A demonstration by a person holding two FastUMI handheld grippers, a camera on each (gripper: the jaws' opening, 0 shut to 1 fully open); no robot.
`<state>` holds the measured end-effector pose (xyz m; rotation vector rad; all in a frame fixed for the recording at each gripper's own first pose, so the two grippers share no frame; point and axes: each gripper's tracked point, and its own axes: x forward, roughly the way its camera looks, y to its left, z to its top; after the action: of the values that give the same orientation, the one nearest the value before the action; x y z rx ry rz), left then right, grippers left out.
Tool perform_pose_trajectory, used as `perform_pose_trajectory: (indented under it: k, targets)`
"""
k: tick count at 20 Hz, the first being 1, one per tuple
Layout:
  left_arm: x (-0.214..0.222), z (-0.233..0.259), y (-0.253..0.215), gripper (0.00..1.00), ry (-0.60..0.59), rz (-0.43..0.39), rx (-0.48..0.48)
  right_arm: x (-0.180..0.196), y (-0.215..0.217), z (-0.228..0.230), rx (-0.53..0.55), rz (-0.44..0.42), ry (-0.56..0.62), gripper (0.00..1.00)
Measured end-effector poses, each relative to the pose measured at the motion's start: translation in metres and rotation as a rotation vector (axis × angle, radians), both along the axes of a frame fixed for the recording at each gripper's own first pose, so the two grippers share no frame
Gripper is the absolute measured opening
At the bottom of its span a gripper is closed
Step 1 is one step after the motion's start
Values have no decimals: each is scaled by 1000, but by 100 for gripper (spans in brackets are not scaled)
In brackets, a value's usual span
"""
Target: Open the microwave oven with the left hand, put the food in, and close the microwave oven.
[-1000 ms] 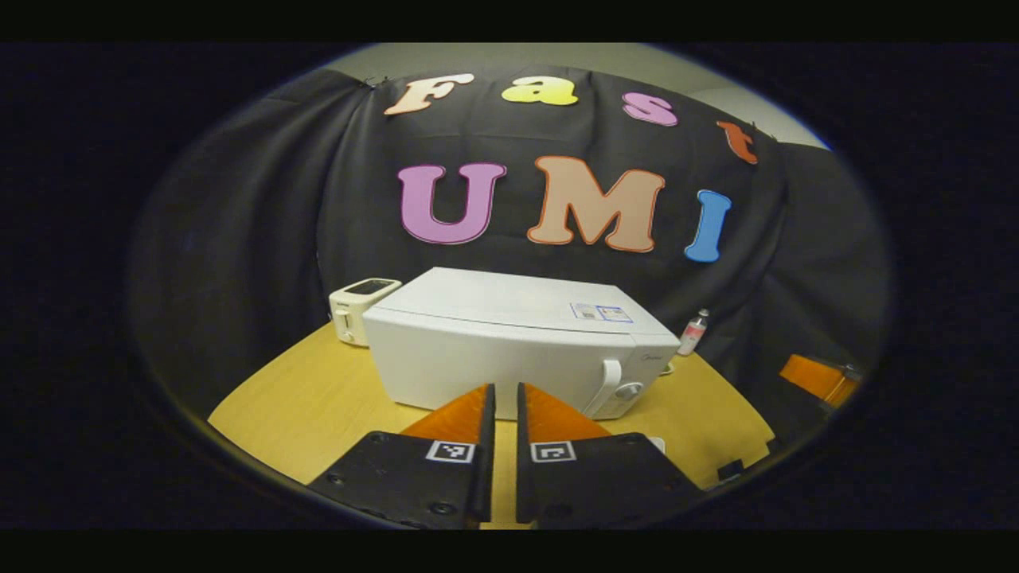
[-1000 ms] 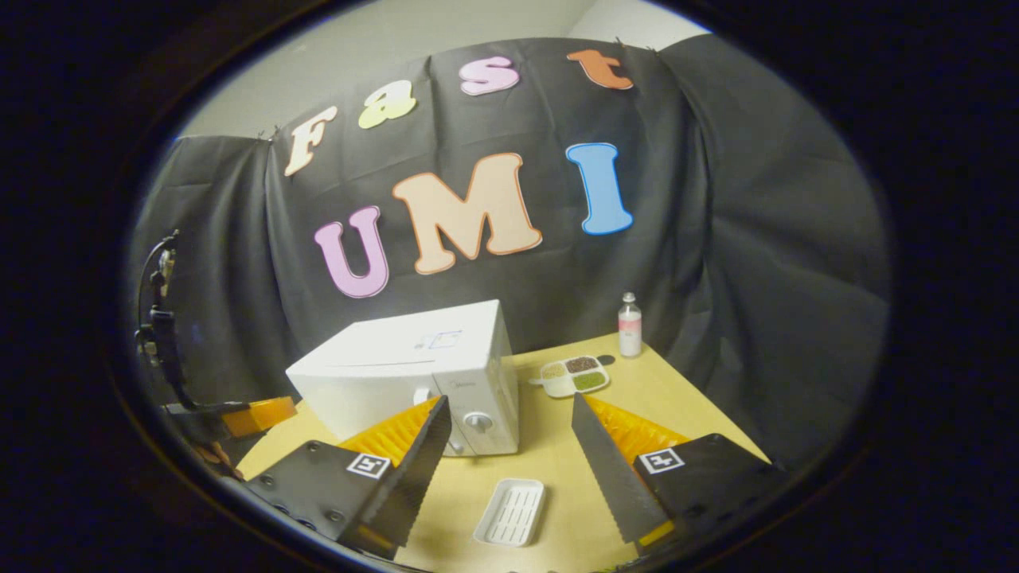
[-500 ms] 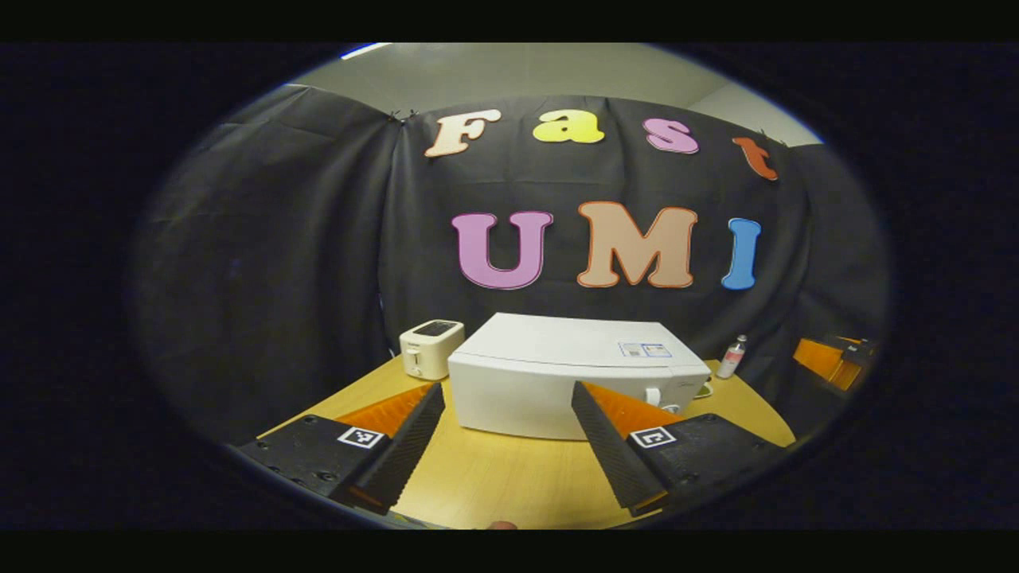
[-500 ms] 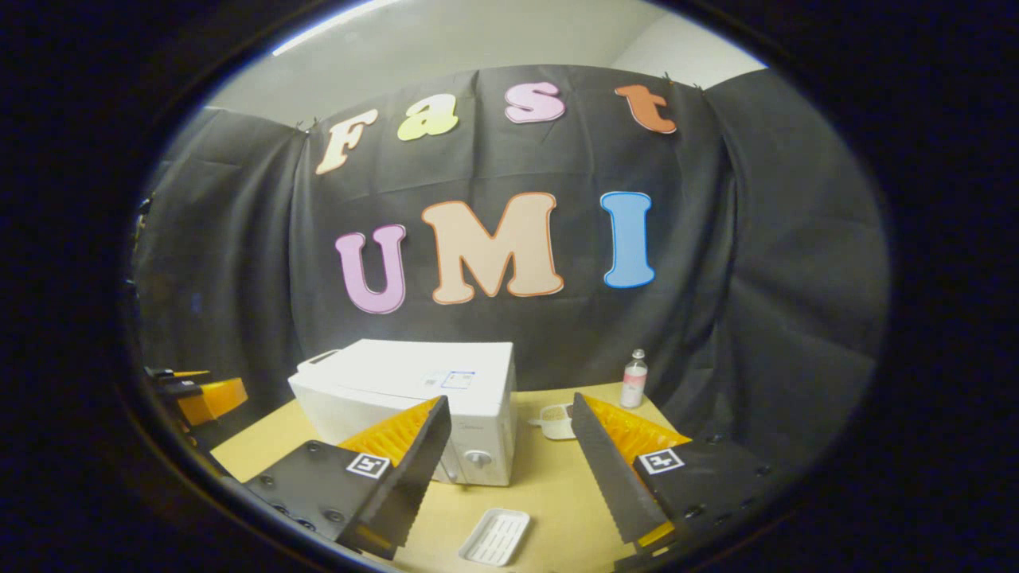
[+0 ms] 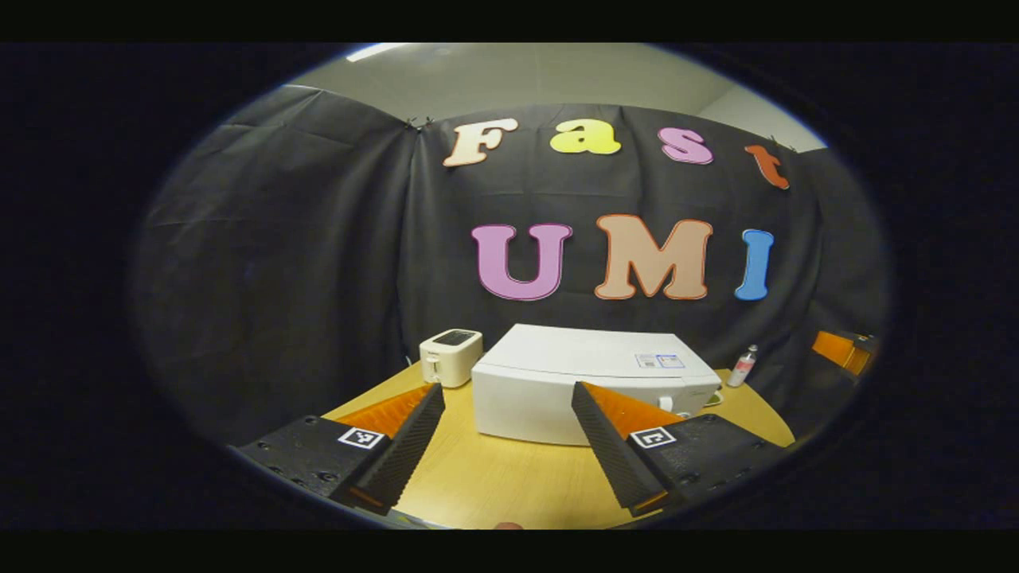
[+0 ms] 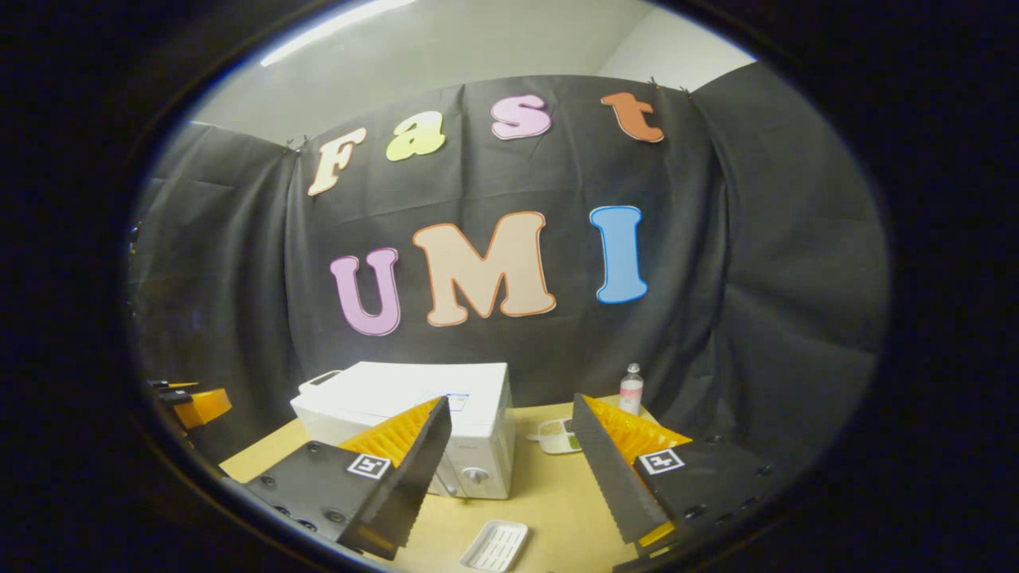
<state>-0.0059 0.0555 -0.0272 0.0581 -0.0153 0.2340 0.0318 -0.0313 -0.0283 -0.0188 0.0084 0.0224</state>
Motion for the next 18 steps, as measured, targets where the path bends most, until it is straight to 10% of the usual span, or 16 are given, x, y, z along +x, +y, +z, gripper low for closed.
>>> perform_pose_trajectory:
  k: [18]
  targets:
    - [-5, -23, 45, 96, 102, -213, 2, -49, 82, -21, -4, -131, 26, 92]
